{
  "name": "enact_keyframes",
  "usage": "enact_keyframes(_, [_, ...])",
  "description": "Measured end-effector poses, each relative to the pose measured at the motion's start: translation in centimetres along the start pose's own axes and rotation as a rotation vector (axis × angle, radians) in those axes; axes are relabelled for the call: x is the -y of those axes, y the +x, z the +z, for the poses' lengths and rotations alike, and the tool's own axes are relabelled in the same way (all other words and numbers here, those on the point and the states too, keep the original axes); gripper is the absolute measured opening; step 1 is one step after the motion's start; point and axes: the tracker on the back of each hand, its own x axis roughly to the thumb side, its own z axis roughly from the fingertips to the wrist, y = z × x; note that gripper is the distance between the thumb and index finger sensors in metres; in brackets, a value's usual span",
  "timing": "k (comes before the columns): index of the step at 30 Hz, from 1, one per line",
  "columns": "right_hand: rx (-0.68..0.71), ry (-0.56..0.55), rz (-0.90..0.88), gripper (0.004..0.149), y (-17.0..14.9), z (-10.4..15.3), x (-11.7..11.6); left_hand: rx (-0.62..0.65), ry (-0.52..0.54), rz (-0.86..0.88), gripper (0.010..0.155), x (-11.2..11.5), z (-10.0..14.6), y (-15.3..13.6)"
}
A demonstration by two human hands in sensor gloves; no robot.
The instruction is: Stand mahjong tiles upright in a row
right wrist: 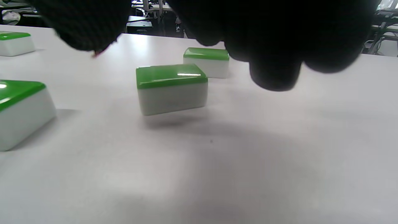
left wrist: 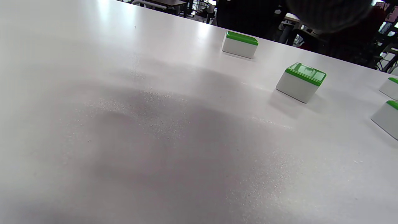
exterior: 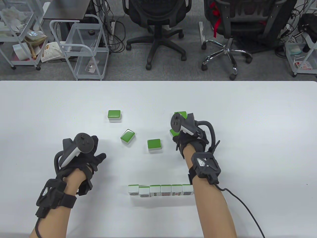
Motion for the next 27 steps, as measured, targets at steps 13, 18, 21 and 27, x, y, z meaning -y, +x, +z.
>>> enact_keyframes(13, [-0.047, 0.001, 0.03, 0.082, 2.1, -3.0, -2.2, 0.03, 0.196, 0.042, 0.079, -1.1, 0.4, 0.1])
enact_keyframes(18, [-0.041, -0.067, 0.05, 0.08, 2.0, -3.1, -2.5, 0.03, 0.235, 0.047, 0.078, -1.3, 0.5, 0.1])
enact_keyframes(21, [0.014, -0.015, 0.07, 0.078, 2.1, -3.1, -2.3, 0.029, 0.217, 0.048, 0.078, -1.0, 0.4, 0.0])
enact_keyframes(27, [0.164, 0.097, -0.213, 0.078, -2.1, -0.8, -0.1, 0.027, 0.186, 0.044, 0.078, -0.8, 0.3, -0.1])
